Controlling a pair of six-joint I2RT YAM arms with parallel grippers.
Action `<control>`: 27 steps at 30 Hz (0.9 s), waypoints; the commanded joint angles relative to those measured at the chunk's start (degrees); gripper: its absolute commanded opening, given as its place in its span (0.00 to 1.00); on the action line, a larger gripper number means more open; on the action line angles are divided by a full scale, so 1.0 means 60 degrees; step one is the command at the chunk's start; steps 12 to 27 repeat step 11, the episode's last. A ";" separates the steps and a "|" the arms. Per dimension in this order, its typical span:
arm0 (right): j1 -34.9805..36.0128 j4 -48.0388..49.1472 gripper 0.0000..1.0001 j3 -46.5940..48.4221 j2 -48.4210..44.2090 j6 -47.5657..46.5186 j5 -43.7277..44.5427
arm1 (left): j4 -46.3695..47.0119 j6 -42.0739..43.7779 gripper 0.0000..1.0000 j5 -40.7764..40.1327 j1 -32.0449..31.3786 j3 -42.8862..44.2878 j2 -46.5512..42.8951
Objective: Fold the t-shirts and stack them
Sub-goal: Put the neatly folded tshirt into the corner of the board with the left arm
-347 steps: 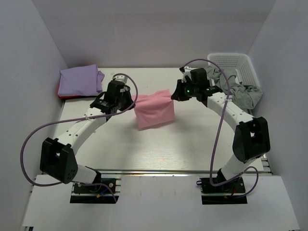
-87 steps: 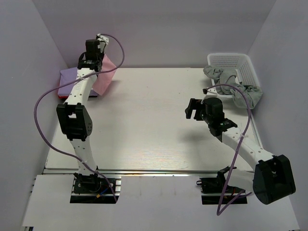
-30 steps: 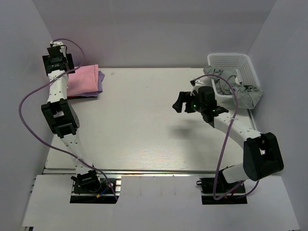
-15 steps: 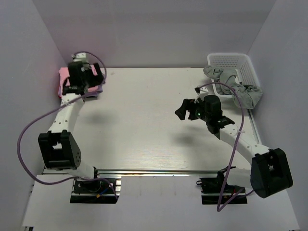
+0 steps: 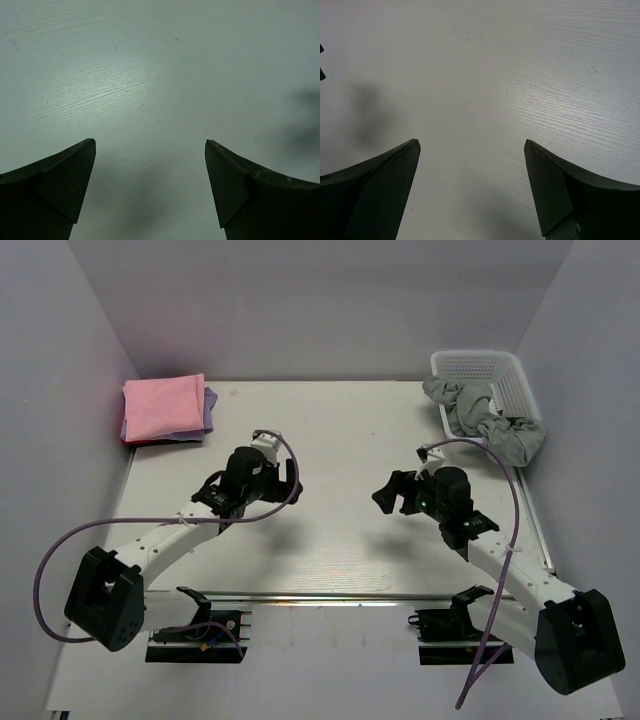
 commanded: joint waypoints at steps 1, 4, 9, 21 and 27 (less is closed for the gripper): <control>-0.0044 0.0335 0.90 -0.0244 -0.0568 0.0180 0.0281 | 0.0409 -0.0240 1.00 -0.0699 -0.0324 -0.0057 -0.0528; -0.0030 0.0686 0.90 -0.0610 -0.1064 0.0370 0.0443 | 0.0715 -0.0152 1.00 -0.0512 -0.0573 -0.0408 -0.0615; -0.0029 0.1097 0.90 -0.0933 -0.1506 0.0298 0.0268 | 0.1244 -0.0050 1.00 -0.0596 -0.0880 -0.0717 -0.0967; -0.0029 0.1068 0.90 -0.0889 -0.1448 0.0297 0.0253 | 0.1244 0.0096 1.00 -0.0598 -0.0881 -0.0717 -0.0967; -0.0029 0.1068 0.90 -0.0889 -0.1448 0.0297 0.0253 | 0.1244 0.0096 1.00 -0.0598 -0.0881 -0.0717 -0.0967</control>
